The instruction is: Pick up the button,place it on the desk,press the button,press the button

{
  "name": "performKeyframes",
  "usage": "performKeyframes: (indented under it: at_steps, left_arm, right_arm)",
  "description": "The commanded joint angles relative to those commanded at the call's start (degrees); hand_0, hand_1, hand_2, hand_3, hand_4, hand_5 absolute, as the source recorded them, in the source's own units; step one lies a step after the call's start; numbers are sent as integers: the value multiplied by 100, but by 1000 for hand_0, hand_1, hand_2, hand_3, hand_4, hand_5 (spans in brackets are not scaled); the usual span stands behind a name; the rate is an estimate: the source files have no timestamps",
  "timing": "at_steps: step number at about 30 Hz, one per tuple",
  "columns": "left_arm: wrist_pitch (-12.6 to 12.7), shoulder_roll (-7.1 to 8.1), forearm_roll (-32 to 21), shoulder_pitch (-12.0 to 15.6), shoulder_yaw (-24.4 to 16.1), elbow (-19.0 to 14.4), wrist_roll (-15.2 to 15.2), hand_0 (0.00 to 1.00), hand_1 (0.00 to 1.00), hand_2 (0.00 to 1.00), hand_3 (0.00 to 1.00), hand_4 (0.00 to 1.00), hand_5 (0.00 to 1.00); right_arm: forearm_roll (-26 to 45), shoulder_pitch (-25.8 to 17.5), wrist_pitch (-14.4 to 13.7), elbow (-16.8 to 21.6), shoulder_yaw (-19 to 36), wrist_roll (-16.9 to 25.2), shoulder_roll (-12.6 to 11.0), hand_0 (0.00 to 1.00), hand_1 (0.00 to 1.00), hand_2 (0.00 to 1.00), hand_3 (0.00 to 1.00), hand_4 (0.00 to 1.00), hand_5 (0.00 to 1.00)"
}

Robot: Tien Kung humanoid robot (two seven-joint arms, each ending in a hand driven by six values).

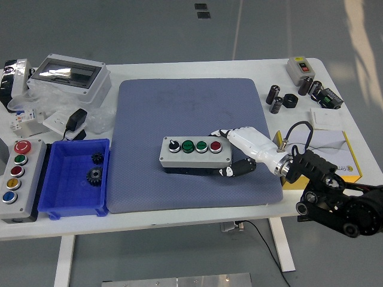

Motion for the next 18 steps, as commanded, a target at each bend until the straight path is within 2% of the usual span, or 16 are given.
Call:
performKeyframes:
  at_steps: [2, 3, 8, 9, 14, 15, 18]
  left_arm:
    - [0, -3, 12, 3, -9, 0, 3, 627, 515, 531, 592, 610, 219]
    - [0, -4, 14, 4, -10, 0, 3, 627, 514, 531, 591, 611, 221]
    - [-1, -13, 19, 10, -16, 0, 6, 627, 514, 531, 591, 611, 221]
    - [-1, -15, 19, 10, -16, 0, 6, 627, 515, 531, 592, 610, 220]
    - [-4, -19, 7, 10, -4, 0, 8, 627, 515, 531, 592, 610, 220]
    - [-5, -18, 6, 9, -3, 0, 8, 627, 516, 531, 591, 611, 221]
    - [-5, -13, -1, 6, -1, 0, 7, 627, 516, 531, 591, 611, 221]
  right_arm:
    - [-105, -31, 37, -33, 15, -35, 25, 137, 286, 327, 249, 2, 2]
    - [-136, -42, 49, -45, 23, -45, 34, 267, 351, 356, 261, 7, 2]
    - [-186, -69, 51, -83, 80, -24, 46, 267, 351, 356, 261, 7, 2]
    - [-173, -73, 51, -88, 87, -14, 43, 523, 559, 550, 496, 163, 2]
    - [-81, -76, 59, -101, 105, 37, 21, 523, 559, 550, 496, 163, 2]
    - [-54, -76, 66, -100, 113, 48, 15, 705, 690, 700, 686, 66, 2]
    - [72, -76, 113, -97, 137, 92, -7, 705, 690, 700, 686, 66, 2]
